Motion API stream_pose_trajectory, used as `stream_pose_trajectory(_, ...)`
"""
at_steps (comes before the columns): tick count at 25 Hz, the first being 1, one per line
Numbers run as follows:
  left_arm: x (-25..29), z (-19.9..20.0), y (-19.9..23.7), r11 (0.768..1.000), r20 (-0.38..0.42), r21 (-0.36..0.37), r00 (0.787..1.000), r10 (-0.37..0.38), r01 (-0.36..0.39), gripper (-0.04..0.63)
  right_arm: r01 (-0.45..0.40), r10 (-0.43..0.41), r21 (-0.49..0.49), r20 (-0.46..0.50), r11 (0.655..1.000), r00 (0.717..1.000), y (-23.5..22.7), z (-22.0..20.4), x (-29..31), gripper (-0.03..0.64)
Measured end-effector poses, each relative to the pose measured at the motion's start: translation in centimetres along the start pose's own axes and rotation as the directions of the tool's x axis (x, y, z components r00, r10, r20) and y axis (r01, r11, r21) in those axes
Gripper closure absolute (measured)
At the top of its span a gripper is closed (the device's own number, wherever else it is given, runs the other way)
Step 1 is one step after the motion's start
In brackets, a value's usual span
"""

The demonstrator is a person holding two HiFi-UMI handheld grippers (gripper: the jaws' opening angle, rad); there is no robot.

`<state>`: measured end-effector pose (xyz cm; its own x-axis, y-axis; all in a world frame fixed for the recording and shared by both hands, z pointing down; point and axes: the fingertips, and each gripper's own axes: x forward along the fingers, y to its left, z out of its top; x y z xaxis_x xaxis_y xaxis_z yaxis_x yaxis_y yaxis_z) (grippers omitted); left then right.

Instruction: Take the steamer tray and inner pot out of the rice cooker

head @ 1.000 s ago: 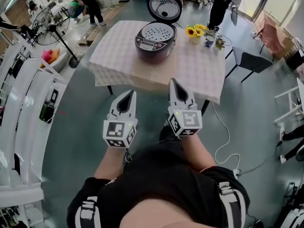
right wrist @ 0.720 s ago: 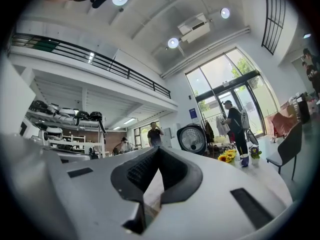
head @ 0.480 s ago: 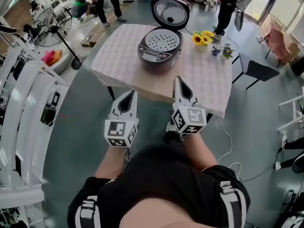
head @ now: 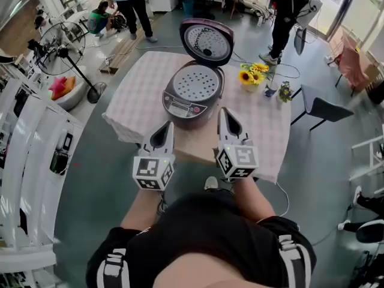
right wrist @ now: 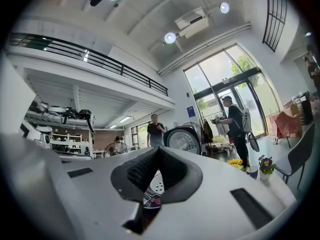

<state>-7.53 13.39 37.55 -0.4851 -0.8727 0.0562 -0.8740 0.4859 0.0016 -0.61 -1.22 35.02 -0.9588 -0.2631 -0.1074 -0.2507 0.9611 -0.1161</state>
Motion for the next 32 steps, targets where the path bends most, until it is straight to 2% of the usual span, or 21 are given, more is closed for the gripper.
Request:
stream_pose_trajectory(8, 10.0, 2.3, -0.2, 1.0, -0.003, 0.012, 1.0, 0.012, -0.011, 0.593, -0.017, 0.017, 0.006, -0.005, 1.0, 1.0, -6.6, 1.1, 7.0, 0.62)
stream_pose_trajectory(13, 14.0, 3.2, -0.5, 1.0, -0.004, 0.007, 1.0, 0.001, -0.001, 0.593, -0.018, 0.018, -0.009, -0.007, 1.0, 1.0, -9.2, 1.5, 10.0, 0.62)
stream_pose_trajectory(18, 16.4, 4.4, 0.5, 0.999, 0.035, 0.007, 0.999, -0.036, 0.036, 0.593, 0.035, -0.036, -0.013, -0.015, 0.999, 0.999, -11.1, 0.6, 11.3, 0.62)
stream_pose_trajectory(22, 18.6, 4.2, 2.3, 0.998, 0.025, 0.003, 0.998, -0.062, 0.062, 0.594, 0.082, -0.083, -0.032, -0.005, 0.996, 0.997, -11.6, 0.9, 12.0, 0.62)
stream_pose_trajectory(32, 22.4, 4.5, 4.7, 0.978, 0.009, 0.027, 0.978, -0.207, 0.207, 0.592, 0.209, -0.208, -0.066, 0.024, 0.976, 0.978, -11.3, 1.3, 14.2, 0.62)
